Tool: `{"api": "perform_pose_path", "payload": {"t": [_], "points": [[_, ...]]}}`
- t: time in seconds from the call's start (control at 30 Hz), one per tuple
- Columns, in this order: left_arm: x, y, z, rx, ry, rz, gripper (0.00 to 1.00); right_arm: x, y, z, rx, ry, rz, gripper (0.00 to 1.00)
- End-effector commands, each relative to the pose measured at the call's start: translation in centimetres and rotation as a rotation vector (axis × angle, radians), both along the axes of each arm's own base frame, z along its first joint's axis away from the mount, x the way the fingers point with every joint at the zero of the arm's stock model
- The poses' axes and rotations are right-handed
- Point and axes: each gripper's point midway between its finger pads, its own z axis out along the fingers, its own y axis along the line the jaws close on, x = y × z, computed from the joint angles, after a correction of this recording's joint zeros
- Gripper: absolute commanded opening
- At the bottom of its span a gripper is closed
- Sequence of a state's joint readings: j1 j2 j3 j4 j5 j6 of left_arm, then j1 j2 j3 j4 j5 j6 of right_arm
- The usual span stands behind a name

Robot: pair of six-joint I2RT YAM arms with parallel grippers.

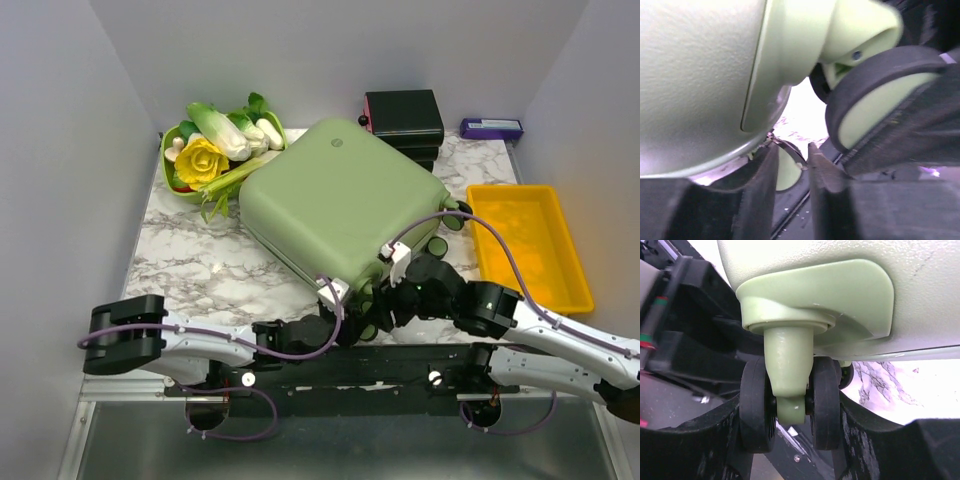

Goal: Open, take out, and arrange the luggage

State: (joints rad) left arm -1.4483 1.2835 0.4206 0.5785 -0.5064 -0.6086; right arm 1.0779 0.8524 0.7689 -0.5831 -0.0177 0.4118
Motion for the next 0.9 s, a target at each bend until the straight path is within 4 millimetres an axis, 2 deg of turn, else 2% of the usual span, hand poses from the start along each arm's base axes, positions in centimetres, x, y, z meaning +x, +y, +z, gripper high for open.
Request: {"api": "perform_pose_path", "payload": {"t": [0.0,0.03,0.07,0.1,0.13,0.17,0.2,0.23,0.27,0.3,0.37,0.43,0.47,0.53,0.57,0.6,0.67,0.7,0.77,0.8,0.83,0.87], "points": [[-0.5,0.2,5.2,-0.220,0.060,0.042,0.43,0.0,1.3,4.3,0.170,-0.063,0.009,0.39],[-0.5,0.6,5.1,-0.215,0.066,0.043,0.52,0.0,0.9,4.7,0.179,-0.067,-0.012,0.53],[-0.7,1.0,5.7,-0.226,0.069,0.037,0.55,0.4,0.2,4.6,0.162,-0.076,-0.045,0.66],[-1.1,1.4,5.0,-0.193,0.082,0.020,0.62,0.4,0.0,4.9,0.168,-0.084,-0.054,0.83],[-1.3,1.7,5.1,-0.193,0.087,0.011,0.78,0.5,-0.4,5.1,0.171,-0.084,-0.075,0.89],[-1.5,2.1,5.6,-0.210,0.091,0.002,0.83,0.7,-1.1,5.4,0.178,-0.102,-0.101,1.00],[-1.8,2.5,5.2,-0.191,0.103,-0.003,0.86,0.8,-1.5,5.6,0.183,-0.113,-0.116,1.00],[-1.9,2.8,5.3,-0.198,0.110,-0.006,0.94,0.9,-1.9,5.4,0.186,-0.117,-0.136,1.00],[-2.1,3.3,6.1,-0.230,0.117,-0.014,0.99,1.0,-2.5,5.9,0.208,-0.135,-0.157,1.00],[-2.2,3.8,5.8,-0.219,0.124,-0.015,0.99,0.9,-2.8,6.1,0.225,-0.139,-0.159,1.00],[-2.4,4.7,6.8,-0.258,0.134,-0.015,0.99,0.9,-3.2,5.5,0.242,-0.154,-0.169,1.00],[-2.3,5.4,6.7,-0.254,0.143,0.005,0.99,0.3,-3.6,5.8,0.286,-0.193,-0.125,1.00],[-2.0,5.9,7.5,-0.276,0.139,0.020,0.99,-0.3,-3.3,5.2,0.308,-0.194,-0.084,1.00],[-1.7,6.7,7.2,-0.243,0.151,0.056,0.99,-0.8,-3.6,5.5,0.346,-0.201,-0.072,1.00],[-1.5,6.9,8.4,-0.263,0.147,0.066,0.99,-0.9,-3.7,5.1,0.342,-0.196,-0.072,1.00],[-1.4,7.3,8.1,-0.243,0.163,0.087,0.99,-0.8,-3.9,4.1,0.323,-0.187,-0.086,1.00],[-1.3,7.2,9.5,-0.261,0.166,0.090,0.99,-0.5,-4.3,2.9,0.315,-0.166,-0.125,1.00],[-1.2,7.4,9.4,-0.245,0.179,0.105,0.99,-0.1,-4.6,1.8,0.296,-0.161,-0.165,1.00],[-1.3,6.8,10.5,-0.254,0.220,0.117,0.99,0.1,-5.2,1.3,0.302,-0.137,-0.218,1.00],[-1.2,6.9,9.8,-0.215,0.243,0.142,0.99,0.8,-6.1,1.3,0.293,-0.142,-0.284,1.00],[-1.4,6.5,10.1,-0.224,0.274,0.144,0.99,1.0,-6.7,1.7,0.318,-0.112,-0.355,1.00],[-1.5,5.8,10.4,-0.217,0.300,0.153,0.99,0.9,-8.3,1.0,0.281,-0.093,-0.408,1.00]]}}
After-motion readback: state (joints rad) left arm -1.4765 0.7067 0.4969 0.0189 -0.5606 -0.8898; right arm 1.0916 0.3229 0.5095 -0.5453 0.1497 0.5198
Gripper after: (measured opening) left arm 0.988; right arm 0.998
